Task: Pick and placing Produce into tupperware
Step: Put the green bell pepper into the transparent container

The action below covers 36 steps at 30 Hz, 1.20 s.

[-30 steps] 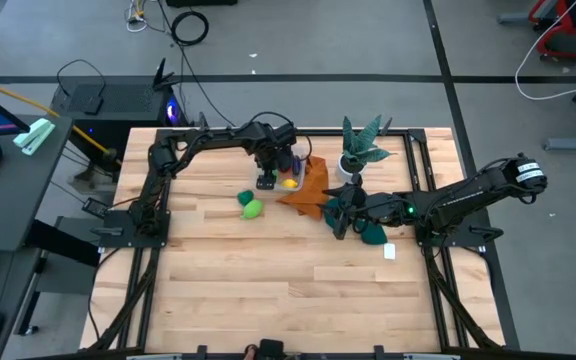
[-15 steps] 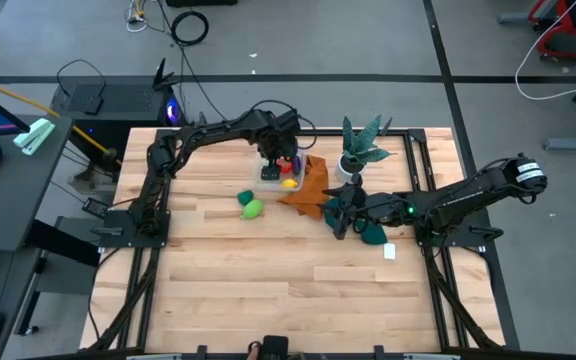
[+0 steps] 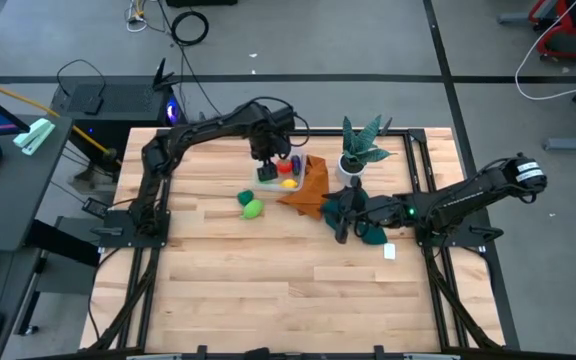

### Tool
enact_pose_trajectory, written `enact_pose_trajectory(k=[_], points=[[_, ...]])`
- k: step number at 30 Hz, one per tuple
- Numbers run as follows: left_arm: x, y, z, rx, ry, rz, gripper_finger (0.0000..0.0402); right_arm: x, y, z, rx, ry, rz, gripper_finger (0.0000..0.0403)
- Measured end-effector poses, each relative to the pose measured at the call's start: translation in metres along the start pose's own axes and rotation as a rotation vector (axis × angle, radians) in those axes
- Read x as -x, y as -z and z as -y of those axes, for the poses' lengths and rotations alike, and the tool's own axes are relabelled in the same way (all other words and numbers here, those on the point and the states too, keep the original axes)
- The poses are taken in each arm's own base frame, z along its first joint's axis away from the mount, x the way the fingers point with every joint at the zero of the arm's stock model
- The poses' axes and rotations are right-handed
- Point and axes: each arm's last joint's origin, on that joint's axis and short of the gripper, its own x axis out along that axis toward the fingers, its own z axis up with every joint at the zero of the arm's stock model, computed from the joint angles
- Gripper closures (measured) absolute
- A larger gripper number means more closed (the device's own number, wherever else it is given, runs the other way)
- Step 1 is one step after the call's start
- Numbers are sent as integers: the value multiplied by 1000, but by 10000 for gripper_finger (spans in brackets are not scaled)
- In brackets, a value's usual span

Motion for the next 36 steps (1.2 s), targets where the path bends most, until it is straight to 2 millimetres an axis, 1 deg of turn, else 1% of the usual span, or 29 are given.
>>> enact_pose_trajectory(k=[5, 9, 13, 15, 19, 23, 26, 32, 36], points=[[25, 9, 13, 18, -12, 66, 101, 4, 6, -7, 38, -23, -43, 238], [45, 18, 26, 36, -22, 141, 108, 7, 6, -14, 40, -45, -41, 238], [52, 33, 40, 65, -37, 173, 109, 14, 9, -22, 54, -46, -48, 238], [51, 45, 48, 84, -47, 177, 109, 18, 10, -27, 76, -37, -63, 238], [42, 71, 61, 137, -49, 207, 109, 27, 3, -38, 110, -32, -85, 238], [31, 95, 75, 193, -54, 236, 109, 30, -3, -42, 115, -45, -89, 238], [24, 109, 85, 211, -54, 251, 109, 30, -5, -43, 124, -44, -102, 238], [7, 131, 102, 199, -53, 228, 109, 29, -11, -53, 226, -62, -146, 238], [-4, 141, 111, 158, -50, 217, 109, 18, -17, -66, 233, -63, -167, 238]])
